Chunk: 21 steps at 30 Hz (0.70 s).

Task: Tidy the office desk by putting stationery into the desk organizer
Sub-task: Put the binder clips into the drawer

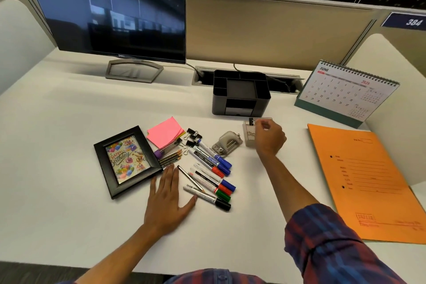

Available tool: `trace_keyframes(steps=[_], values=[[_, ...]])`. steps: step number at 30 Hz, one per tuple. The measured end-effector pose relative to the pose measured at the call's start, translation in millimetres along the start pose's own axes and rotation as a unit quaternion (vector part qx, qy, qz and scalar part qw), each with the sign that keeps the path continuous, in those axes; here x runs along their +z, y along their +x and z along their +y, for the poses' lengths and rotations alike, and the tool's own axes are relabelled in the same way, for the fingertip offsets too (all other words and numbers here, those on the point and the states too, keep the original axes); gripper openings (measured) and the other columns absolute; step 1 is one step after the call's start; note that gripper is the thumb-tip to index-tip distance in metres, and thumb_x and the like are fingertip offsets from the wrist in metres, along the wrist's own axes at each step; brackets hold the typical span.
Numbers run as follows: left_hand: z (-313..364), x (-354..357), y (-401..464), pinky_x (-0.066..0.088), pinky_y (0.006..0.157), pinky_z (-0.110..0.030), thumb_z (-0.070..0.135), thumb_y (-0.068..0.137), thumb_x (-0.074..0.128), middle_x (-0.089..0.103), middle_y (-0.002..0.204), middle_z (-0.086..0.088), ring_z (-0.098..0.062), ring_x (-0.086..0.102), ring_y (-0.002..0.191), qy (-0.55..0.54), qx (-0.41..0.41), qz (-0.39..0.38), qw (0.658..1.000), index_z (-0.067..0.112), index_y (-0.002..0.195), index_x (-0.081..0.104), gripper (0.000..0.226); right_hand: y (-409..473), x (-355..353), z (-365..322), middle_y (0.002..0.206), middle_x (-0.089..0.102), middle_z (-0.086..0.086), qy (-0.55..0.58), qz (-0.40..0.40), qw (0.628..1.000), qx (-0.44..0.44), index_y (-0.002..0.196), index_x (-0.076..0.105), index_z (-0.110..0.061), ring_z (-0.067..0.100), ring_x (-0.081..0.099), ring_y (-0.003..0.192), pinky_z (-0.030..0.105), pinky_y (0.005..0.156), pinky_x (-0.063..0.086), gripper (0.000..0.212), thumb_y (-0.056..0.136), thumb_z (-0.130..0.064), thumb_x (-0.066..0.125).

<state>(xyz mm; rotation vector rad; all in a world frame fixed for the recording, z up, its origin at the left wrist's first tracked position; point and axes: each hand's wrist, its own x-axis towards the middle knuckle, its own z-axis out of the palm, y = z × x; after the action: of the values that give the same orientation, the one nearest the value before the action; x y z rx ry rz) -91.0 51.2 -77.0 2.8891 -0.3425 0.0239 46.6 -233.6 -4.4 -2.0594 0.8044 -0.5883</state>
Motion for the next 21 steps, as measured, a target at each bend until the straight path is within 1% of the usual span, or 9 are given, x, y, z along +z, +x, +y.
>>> trace_keyframes(steps=[4, 6, 8, 10, 12, 16, 18, 21], values=[[0, 0, 0, -0.002, 0.119, -0.040, 0.072, 0.090, 0.026, 0.012, 0.162, -0.005, -0.018, 0.011, 0.149, -0.001, 0.000, 0.003, 1.000, 0.010, 0.155, 0.015, 0.091, 1, 1, 9, 0.109, 0.071, 0.007, -0.032, -0.012, 0.999, 0.010, 0.107, 0.071, -0.018, 0.024, 0.063, 0.101, 0.032, 0.095, 0.039, 0.024, 0.091, -0.034, 0.063], [0, 0, 0, -0.003, 0.119, -0.039, 0.072, 0.090, 0.026, 0.011, 0.163, -0.005, -0.017, 0.009, 0.149, -0.001, 0.000, 0.003, 1.000, 0.010, 0.155, 0.014, 0.090, -2, 5, 9, 0.115, 0.068, 0.007, -0.056, -0.007, 0.998, -0.009, 0.115, 0.068, -0.018, 0.024, 0.060, 0.105, 0.034, 0.096, 0.039, 0.031, 0.089, -0.036, 0.066], [0, 0, 0, -0.004, 0.120, -0.039, 0.072, 0.090, 0.026, 0.008, 0.163, -0.004, -0.015, 0.006, 0.149, 0.001, -0.001, 0.002, 1.000, 0.011, 0.155, 0.013, 0.090, -10, 11, 4, 0.114, 0.068, 0.008, -0.056, -0.005, 0.997, -0.062, 0.115, 0.067, -0.016, 0.024, 0.060, 0.105, 0.037, 0.096, 0.042, 0.032, 0.088, -0.033, 0.068], [0, 0, 0, -0.006, 0.120, -0.039, 0.073, 0.090, 0.025, 0.005, 0.163, -0.003, -0.014, 0.003, 0.149, 0.001, -0.003, 0.000, 1.000, 0.011, 0.155, 0.011, 0.091, -22, 18, -1, 0.108, 0.069, 0.006, -0.046, -0.019, 0.989, -0.139, 0.109, 0.068, -0.015, 0.023, 0.060, 0.102, 0.040, 0.094, 0.044, 0.027, 0.087, -0.029, 0.068], [-1, 0, 0, -0.006, 0.120, -0.039, 0.073, 0.090, 0.023, 0.003, 0.163, -0.002, -0.013, 0.000, 0.150, 0.001, -0.004, -0.002, 1.000, 0.012, 0.156, 0.008, 0.091, -35, 27, -7, 0.105, 0.070, 0.003, -0.048, -0.057, 0.975, -0.207, 0.105, 0.070, -0.015, 0.021, 0.060, 0.102, 0.040, 0.094, 0.041, 0.022, 0.087, -0.028, 0.068], [0, 0, 0, -0.005, 0.120, -0.040, 0.074, 0.090, 0.021, 0.000, 0.163, -0.002, -0.013, -0.002, 0.150, -0.003, -0.003, -0.004, 1.000, 0.013, 0.156, 0.006, 0.092, -58, 46, -18, 0.108, 0.070, -0.005, -0.078, -0.171, 0.938, -0.291, 0.102, 0.072, -0.021, 0.014, 0.057, 0.108, 0.040, 0.104, 0.028, 0.020, 0.088, -0.033, 0.065], [0, -1, 0, -0.004, 0.120, -0.040, 0.074, 0.090, 0.021, 0.003, 0.163, -0.002, -0.014, 0.001, 0.150, -0.003, -0.004, -0.003, 1.000, 0.013, 0.156, 0.007, 0.091, -68, 54, -24, 0.111, 0.069, -0.005, -0.106, -0.218, 0.914, -0.324, 0.104, 0.072, -0.023, 0.014, 0.055, 0.111, 0.040, 0.104, 0.025, 0.021, 0.089, -0.036, 0.062], [1, -1, 0, -0.002, 0.120, -0.040, 0.074, 0.089, 0.022, 0.006, 0.163, -0.002, -0.015, 0.004, 0.150, -0.006, -0.008, -0.001, 1.000, 0.013, 0.156, 0.008, 0.091, -81, 65, -34, 0.114, 0.068, -0.003, -0.149, -0.276, 0.882, -0.351, 0.108, 0.071, -0.024, 0.017, 0.052, 0.113, 0.042, 0.102, 0.025, 0.025, 0.091, -0.037, 0.060]])
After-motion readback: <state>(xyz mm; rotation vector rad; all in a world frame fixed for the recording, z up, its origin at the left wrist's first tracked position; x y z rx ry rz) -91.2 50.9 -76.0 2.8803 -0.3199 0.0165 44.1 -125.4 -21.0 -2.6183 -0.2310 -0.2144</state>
